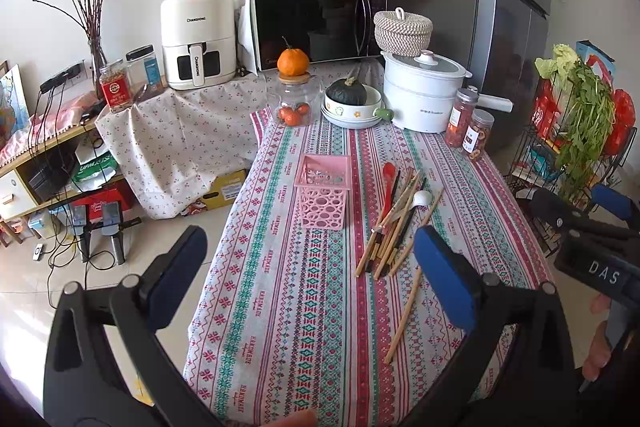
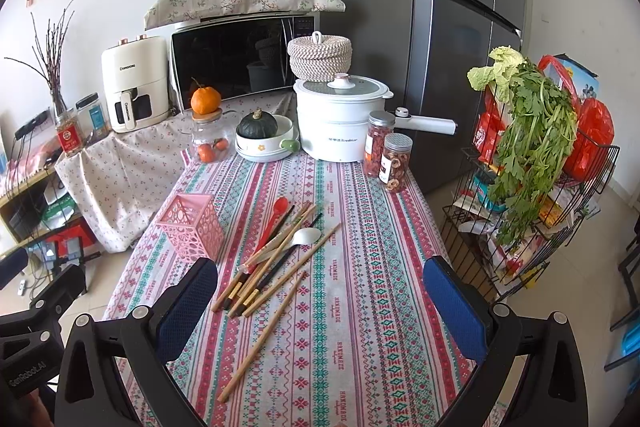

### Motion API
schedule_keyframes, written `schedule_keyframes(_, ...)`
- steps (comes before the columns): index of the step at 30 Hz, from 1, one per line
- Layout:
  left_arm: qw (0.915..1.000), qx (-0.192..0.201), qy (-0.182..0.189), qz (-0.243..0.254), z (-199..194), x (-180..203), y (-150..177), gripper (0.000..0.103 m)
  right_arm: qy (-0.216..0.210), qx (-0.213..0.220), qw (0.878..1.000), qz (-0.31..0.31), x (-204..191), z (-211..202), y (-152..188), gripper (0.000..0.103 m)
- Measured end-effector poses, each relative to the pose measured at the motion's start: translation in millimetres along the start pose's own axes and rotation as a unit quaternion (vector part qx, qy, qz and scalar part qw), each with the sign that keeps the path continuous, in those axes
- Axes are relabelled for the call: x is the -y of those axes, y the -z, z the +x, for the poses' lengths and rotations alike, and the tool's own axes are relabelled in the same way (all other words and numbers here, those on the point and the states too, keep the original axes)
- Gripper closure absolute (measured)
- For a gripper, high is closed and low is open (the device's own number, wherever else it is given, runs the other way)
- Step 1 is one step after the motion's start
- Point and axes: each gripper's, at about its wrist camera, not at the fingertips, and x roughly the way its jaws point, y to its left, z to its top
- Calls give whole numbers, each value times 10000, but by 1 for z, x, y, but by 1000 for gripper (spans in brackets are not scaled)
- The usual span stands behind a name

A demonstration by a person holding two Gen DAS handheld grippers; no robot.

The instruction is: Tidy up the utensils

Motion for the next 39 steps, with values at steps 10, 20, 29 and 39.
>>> schedule_keyframes(10, 10000, 9, -5, -5, 0, 1, 0, 0, 0, -9, 10000, 2, 0, 0, 0, 0)
schedule_keyframes(20, 10000, 9, 6, -6, -1, 1, 0, 0, -4, -15, 10000, 2, 0, 1, 0, 0)
schedule_keyframes(29, 10000, -3, 9, -6, -1, 1, 0, 0, -13, -30, 10000, 4, -1, 1, 1, 0)
schedule_keyframes(39, 9996, -210, 113, 161, 22, 3, -16, 0, 36, -335, 9993, 144, 6, 20, -7, 0)
